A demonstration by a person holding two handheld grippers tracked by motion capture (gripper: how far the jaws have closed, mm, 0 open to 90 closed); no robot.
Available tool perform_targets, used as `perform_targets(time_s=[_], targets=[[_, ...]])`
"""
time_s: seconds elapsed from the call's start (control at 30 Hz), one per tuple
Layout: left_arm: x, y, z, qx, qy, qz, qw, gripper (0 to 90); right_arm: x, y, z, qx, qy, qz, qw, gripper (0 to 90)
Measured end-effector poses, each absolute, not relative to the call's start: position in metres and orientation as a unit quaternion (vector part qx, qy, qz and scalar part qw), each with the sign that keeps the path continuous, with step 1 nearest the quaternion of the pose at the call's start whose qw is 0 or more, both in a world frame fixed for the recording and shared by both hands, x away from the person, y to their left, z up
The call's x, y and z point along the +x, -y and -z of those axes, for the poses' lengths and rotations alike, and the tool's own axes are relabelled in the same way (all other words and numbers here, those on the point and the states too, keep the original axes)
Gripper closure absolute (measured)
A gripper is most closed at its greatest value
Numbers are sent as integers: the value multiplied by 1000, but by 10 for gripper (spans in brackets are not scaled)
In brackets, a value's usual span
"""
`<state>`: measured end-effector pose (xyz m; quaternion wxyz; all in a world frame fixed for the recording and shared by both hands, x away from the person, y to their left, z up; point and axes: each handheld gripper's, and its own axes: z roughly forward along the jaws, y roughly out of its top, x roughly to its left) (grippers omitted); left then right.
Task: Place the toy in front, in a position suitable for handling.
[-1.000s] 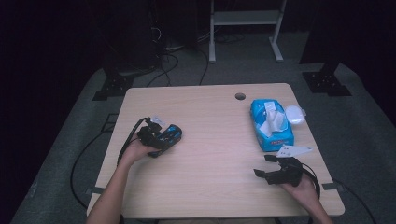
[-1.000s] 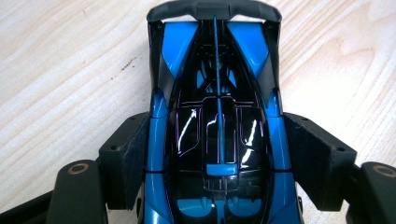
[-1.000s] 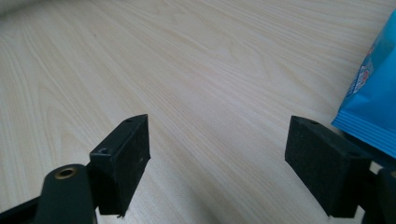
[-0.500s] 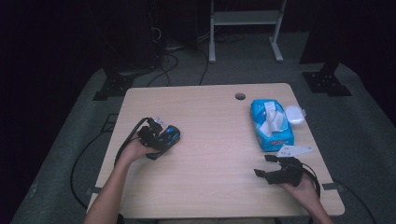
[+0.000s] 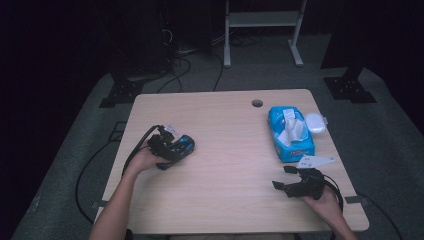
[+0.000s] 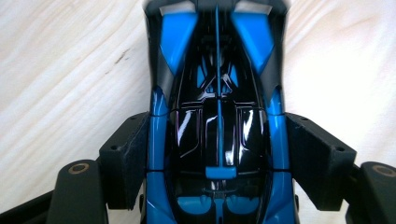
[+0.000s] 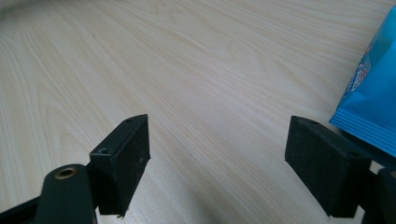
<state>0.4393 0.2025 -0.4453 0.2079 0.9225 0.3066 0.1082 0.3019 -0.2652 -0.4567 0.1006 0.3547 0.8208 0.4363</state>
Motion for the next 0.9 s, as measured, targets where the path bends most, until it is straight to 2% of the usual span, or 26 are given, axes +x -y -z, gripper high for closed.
perform_targets(time_s=[0.53, 0.73, 0.9], targets=[[442, -214, 443, 895, -336, -83, 282, 274, 301, 265, 456, 356, -820, -438, 102, 210], [441, -216, 444, 891, -341, -78, 291, 275, 301, 265, 456, 355, -820, -438, 103, 210], [438, -208, 447, 914, -316, -105, 234, 276, 302, 264, 456, 355, -820, -438, 103, 210]])
